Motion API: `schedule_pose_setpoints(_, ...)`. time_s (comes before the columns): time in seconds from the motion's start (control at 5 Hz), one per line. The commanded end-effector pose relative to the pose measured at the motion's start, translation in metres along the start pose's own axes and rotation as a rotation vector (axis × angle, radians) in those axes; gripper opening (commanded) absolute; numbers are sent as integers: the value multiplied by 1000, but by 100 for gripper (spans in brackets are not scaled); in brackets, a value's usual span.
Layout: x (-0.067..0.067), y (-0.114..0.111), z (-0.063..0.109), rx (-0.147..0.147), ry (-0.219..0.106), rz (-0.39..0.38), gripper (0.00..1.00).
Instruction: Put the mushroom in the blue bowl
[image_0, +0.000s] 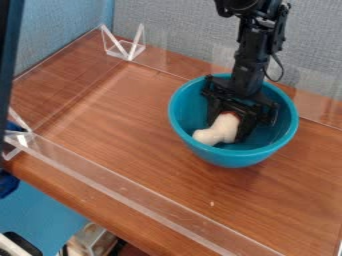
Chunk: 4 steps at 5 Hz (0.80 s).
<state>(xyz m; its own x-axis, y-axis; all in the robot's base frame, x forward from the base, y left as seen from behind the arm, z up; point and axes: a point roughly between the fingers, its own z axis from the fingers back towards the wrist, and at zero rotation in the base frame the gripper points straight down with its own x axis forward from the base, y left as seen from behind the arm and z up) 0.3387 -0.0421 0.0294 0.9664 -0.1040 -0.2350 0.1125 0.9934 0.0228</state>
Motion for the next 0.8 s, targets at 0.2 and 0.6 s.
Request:
schedule_pose_setpoints(0.2,-7,-7,13,3,-19,-11,0)
schedule_pose_setpoints(0.6,-11,-6,13,6,-9,-2,0)
